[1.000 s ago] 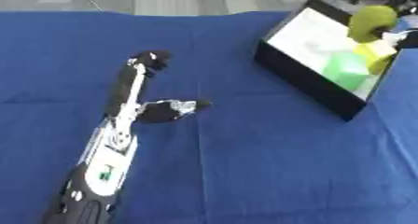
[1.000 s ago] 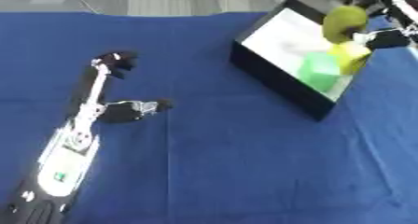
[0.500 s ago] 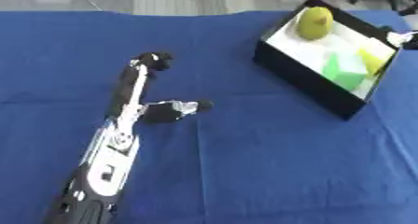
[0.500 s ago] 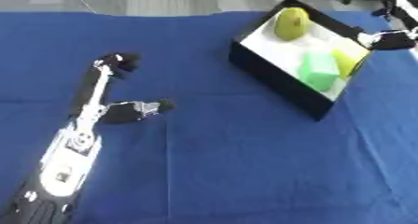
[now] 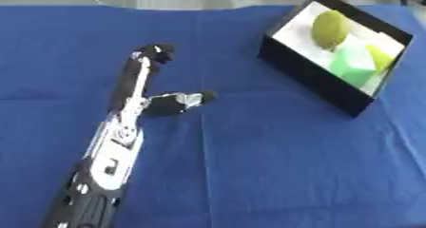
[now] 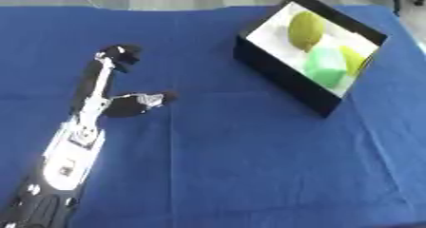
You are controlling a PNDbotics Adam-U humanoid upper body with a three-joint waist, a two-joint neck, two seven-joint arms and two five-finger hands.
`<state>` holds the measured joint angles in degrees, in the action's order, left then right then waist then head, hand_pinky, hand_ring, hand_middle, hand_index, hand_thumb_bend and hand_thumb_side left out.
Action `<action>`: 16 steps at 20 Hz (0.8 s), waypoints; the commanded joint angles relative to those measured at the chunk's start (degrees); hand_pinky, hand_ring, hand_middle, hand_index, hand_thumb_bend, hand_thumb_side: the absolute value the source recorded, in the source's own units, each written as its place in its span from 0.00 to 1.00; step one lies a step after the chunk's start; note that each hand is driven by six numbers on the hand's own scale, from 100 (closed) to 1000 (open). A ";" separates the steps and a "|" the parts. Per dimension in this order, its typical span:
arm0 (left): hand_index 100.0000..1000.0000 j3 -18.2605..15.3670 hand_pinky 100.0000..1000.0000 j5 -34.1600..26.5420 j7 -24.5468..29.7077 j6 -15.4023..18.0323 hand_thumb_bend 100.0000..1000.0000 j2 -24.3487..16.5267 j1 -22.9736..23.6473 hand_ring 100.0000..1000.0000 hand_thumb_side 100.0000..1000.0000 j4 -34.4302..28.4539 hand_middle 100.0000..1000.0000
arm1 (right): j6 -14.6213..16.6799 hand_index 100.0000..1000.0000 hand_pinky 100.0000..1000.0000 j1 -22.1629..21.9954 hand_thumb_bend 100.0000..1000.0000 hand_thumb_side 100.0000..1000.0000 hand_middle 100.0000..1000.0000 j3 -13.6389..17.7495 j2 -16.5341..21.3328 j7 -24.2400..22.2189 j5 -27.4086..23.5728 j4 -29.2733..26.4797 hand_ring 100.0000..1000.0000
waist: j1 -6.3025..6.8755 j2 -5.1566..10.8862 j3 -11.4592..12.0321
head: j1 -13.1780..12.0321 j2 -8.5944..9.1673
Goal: Pick up the objects with one hand, pass them to the other hand, and then place them into the box on the other side of the table.
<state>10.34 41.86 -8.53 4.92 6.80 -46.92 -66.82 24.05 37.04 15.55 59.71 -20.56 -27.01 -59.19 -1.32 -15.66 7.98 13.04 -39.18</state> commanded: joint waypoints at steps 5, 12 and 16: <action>0.76 -1.23 0.61 -2.42 -1.28 -1.95 0.83 -2.92 -1.06 0.64 0.45 -3.95 0.57 | -3.53 0.86 0.83 -9.61 0.00 0.00 0.87 7.22 5.51 2.59 -10.70 -12.96 1.00 | 1.12 3.40 -0.76 | -1.44 -0.83; 0.76 -3.50 0.61 -7.87 -3.08 -5.34 0.78 -7.47 -0.81 0.64 0.43 -7.44 0.56 | -5.94 0.86 0.82 -19.50 0.00 0.00 0.89 14.11 1.60 6.95 -9.56 -20.04 1.00 | 2.63 4.36 -1.06 | -2.61 -1.19; 0.76 -4.48 0.61 -11.70 -3.80 -6.83 0.74 -9.88 -0.76 0.64 0.41 -9.38 0.57 | -8.47 0.87 0.82 -23.66 0.00 0.04 0.92 17.21 -1.72 7.31 -7.85 -23.75 1.00 | 3.31 4.62 -1.03 | -2.84 -1.45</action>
<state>6.52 31.41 -12.04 -1.37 -1.39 -46.89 -74.36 16.30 13.20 31.00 56.84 -13.48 -35.51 -80.88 1.55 -13.17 7.02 10.42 -40.28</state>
